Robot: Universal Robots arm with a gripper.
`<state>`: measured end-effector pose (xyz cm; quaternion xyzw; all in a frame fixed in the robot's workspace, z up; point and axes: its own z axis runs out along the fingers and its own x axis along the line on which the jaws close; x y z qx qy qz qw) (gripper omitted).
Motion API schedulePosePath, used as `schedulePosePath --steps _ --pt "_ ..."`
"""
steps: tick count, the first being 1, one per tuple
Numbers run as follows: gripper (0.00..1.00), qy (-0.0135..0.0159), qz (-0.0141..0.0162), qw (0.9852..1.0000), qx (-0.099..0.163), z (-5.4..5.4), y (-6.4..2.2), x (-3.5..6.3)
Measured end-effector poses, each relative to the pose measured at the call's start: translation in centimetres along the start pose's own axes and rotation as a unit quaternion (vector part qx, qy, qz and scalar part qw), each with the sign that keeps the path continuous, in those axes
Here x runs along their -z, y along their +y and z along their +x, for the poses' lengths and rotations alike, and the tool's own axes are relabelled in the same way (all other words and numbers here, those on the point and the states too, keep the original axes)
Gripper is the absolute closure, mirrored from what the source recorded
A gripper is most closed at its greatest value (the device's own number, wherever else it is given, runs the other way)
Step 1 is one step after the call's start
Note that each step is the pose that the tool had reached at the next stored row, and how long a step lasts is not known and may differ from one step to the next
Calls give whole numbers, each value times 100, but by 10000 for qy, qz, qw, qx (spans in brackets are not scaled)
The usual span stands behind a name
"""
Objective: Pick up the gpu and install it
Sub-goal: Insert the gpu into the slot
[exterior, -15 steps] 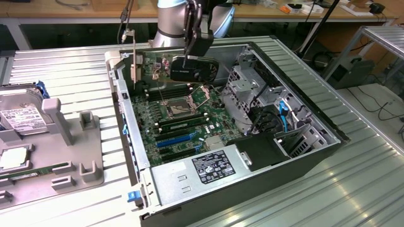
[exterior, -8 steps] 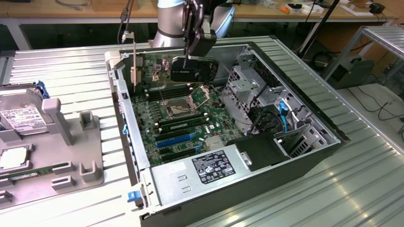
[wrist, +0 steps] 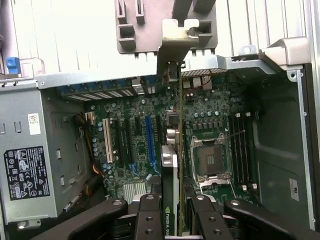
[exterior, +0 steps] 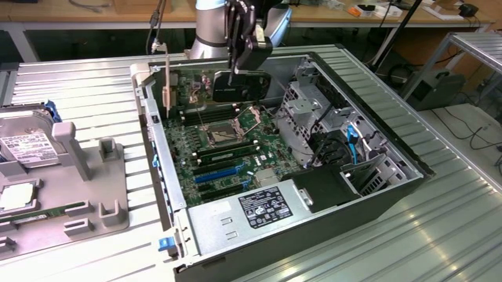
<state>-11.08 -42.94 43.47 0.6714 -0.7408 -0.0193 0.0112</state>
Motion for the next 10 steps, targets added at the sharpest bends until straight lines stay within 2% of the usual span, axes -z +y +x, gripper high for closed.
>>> schedulePosePath --steps 5,10 --pt "73 12 -3 9996 284 0 0 0" --pt "73 26 -6 9982 607 0 0 0"
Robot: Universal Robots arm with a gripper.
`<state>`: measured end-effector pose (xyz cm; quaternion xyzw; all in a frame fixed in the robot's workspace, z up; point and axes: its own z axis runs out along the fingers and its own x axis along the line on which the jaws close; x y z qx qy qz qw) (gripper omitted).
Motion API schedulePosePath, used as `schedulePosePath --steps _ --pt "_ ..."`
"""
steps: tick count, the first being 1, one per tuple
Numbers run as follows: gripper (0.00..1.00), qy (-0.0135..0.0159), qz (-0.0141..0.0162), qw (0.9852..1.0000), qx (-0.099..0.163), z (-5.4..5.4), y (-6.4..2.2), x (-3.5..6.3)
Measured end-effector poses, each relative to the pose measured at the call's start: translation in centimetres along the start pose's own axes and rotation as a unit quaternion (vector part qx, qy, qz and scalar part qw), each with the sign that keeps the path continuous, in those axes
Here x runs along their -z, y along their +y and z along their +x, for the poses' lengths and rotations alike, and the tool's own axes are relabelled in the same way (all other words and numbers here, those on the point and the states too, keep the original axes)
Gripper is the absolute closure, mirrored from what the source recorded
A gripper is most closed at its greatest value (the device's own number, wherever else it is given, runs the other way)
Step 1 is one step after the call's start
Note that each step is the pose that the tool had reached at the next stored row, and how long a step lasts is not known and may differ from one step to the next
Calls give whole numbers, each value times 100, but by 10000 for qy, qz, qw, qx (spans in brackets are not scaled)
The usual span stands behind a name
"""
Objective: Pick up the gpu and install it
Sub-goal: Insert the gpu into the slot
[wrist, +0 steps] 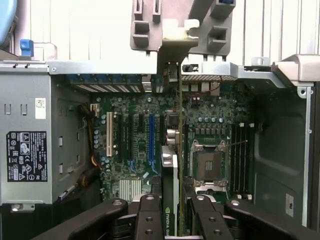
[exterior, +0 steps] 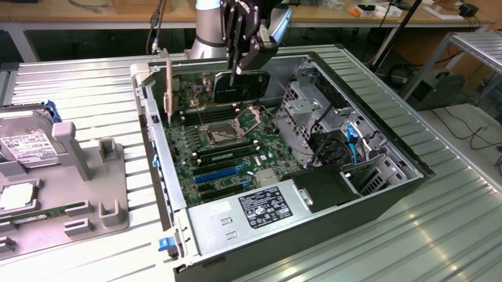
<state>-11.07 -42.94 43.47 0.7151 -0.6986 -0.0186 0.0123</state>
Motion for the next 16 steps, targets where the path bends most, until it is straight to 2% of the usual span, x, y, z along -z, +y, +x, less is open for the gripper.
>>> schedulePosePath --steps 4,6,13,16 --pt "73 12 -2 9996 278 0 0 0" --pt "73 12 -2 9996 280 0 1 0" --pt "73 0 0 10000 13 1 -16 -16" --pt "73 -1 1 10000 -26 1 -26 -19"
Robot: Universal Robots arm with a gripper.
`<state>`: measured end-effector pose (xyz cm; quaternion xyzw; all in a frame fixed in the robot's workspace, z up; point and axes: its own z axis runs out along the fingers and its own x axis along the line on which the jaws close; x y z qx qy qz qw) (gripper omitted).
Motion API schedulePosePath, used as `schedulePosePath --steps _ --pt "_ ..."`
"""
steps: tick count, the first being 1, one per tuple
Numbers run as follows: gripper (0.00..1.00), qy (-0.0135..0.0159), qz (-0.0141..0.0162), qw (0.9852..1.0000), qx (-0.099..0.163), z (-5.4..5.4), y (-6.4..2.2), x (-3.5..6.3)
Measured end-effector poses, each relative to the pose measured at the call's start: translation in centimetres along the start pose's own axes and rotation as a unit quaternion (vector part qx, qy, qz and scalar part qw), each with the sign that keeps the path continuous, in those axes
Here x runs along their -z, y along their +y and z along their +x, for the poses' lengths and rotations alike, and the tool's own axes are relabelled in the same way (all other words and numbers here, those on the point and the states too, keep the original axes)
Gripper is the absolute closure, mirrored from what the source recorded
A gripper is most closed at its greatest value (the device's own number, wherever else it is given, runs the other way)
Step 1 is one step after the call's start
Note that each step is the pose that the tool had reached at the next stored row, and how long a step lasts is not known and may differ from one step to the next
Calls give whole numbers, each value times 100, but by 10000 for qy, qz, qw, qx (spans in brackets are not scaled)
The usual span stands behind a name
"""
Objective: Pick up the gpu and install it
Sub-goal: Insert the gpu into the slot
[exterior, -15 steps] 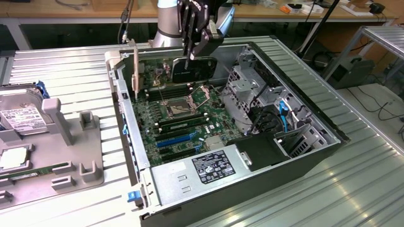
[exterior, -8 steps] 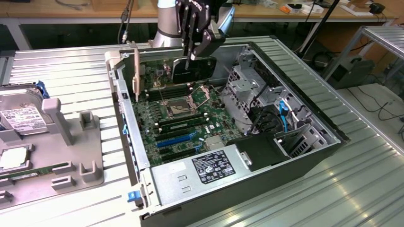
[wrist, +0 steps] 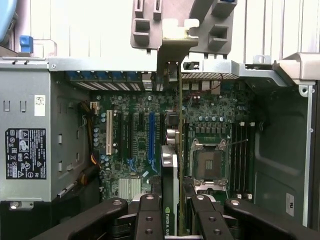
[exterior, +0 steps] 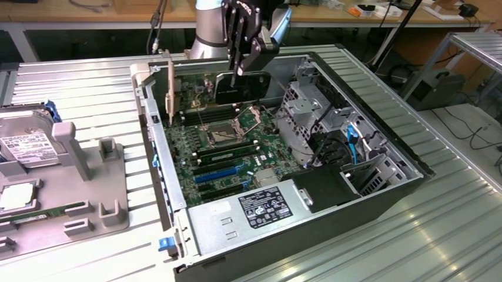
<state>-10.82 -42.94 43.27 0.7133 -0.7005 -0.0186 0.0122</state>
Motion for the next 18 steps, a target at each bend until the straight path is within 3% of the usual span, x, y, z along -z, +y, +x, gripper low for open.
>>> schedulePosePath --steps 18 --pt "73 0 0 10000 -1 1 -4 -67"
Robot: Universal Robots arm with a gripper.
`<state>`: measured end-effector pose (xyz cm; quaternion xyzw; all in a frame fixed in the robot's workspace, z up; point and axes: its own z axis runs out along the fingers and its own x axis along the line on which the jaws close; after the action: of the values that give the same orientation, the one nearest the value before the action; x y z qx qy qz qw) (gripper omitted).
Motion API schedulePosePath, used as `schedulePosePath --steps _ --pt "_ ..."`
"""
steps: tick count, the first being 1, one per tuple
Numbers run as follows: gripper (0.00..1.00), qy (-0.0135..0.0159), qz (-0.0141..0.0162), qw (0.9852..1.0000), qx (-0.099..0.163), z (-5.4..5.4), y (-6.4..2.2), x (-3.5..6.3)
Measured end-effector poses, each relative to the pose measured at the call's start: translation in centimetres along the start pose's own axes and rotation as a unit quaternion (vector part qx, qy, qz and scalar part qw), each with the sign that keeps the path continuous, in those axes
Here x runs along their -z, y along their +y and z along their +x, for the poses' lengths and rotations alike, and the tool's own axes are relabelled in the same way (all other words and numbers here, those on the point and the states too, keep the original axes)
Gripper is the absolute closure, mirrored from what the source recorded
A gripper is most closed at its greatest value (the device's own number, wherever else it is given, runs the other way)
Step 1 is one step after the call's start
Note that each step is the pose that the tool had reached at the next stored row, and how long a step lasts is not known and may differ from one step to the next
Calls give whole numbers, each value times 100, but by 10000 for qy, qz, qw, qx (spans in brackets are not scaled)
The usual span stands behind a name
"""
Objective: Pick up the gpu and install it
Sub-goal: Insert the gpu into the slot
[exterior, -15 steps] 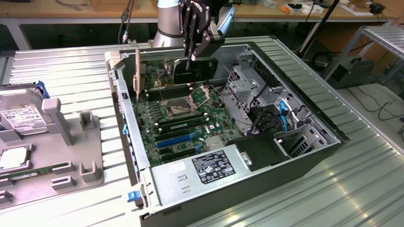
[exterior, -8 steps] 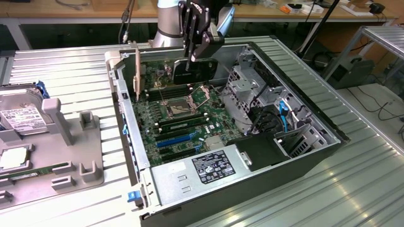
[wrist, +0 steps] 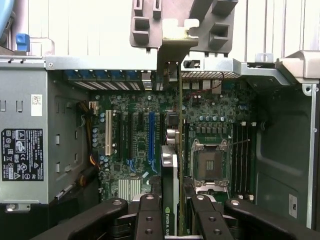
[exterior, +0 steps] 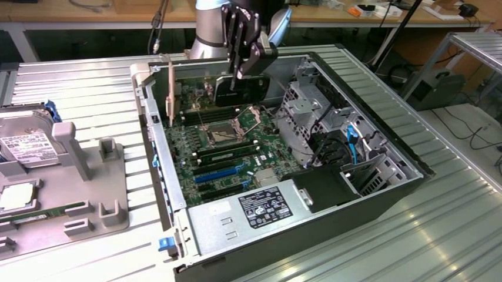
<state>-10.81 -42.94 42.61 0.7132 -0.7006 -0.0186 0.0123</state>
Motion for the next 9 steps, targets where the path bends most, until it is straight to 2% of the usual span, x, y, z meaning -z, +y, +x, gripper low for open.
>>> schedulePosePath --steps 9 --pt "73 0 0 10000 0 0 -2 -44"
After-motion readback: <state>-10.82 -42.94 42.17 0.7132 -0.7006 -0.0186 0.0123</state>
